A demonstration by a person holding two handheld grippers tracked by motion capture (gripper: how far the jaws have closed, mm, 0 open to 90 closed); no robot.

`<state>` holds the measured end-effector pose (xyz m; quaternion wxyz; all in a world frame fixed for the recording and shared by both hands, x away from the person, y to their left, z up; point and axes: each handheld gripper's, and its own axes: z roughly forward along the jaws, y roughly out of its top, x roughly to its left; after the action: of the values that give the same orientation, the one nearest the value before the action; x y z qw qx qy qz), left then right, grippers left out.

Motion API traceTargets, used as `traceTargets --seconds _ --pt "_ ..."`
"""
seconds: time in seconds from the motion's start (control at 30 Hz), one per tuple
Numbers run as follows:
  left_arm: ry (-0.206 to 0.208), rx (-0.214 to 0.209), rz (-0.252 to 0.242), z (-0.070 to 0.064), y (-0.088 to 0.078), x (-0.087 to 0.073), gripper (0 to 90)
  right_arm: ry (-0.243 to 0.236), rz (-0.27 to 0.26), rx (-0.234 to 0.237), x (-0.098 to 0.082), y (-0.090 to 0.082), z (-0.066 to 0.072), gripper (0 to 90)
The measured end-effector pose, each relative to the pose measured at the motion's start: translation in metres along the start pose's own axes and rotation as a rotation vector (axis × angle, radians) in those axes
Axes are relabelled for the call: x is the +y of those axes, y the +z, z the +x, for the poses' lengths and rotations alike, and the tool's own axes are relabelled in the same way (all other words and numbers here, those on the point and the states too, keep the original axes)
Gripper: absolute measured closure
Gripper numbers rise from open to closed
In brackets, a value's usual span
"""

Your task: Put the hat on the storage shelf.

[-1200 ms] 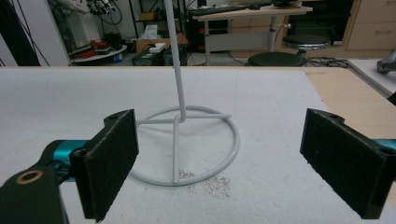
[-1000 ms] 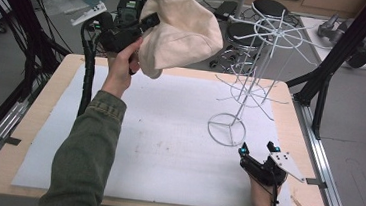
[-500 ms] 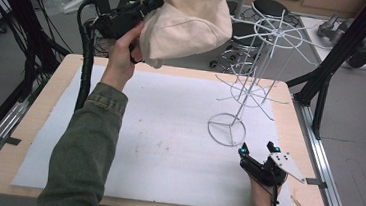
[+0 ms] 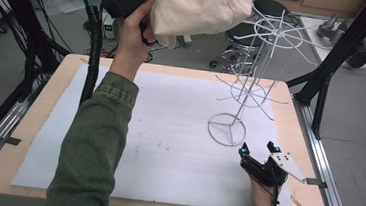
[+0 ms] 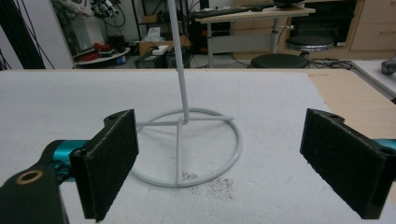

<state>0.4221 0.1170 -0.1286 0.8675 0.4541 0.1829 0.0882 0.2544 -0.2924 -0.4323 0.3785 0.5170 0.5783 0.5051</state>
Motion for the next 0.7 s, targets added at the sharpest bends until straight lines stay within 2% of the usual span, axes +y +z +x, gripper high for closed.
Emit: traceTargets --seconds 0.17,0.33,0.37,0.4,0.43,0.57,0.6,0.67,0.7 --pt "-0.035 -0.023 -0.007 -0.002 0.021 -0.005 78.5 0.006 -0.005 -0.001 0.0 -0.002 -0.001 10.5" --pt "-0.026 -0.023 0.019 -0.005 0.036 -0.011 78.5 0.008 -0.008 -0.005 0.0 -0.003 -0.002 10.5" --pt "-0.018 -0.019 0.032 -0.007 0.046 -0.013 78.4 0.01 -0.008 -0.005 0.0 -0.003 -0.002 10.5" --pt "-0.018 -0.019 0.032 -0.007 0.046 -0.013 78.5 0.01 -0.008 -0.005 0.0 -0.003 -0.002 10.5" --pt "-0.008 -0.017 0.045 -0.01 0.056 -0.014 78.4 0.006 -0.009 -0.005 -0.001 -0.004 -0.001 10.5" --pt "-0.011 -0.015 0.048 -0.012 0.067 -0.018 78.0 0.005 -0.008 0.0 -0.001 -0.004 -0.001 10.5" --pt "-0.009 -0.009 0.049 -0.012 0.07 -0.021 78.0 0.003 -0.007 0.001 -0.001 -0.004 -0.002 10.5" --pt "-0.015 0.002 0.081 -0.007 0.075 -0.035 78.0 0.003 -0.004 0.002 -0.001 -0.004 -0.003 10.5" --pt "-0.015 0.002 0.081 -0.007 0.075 -0.035 78.0 -0.001 -0.002 0.003 -0.002 -0.003 -0.003 10.5"
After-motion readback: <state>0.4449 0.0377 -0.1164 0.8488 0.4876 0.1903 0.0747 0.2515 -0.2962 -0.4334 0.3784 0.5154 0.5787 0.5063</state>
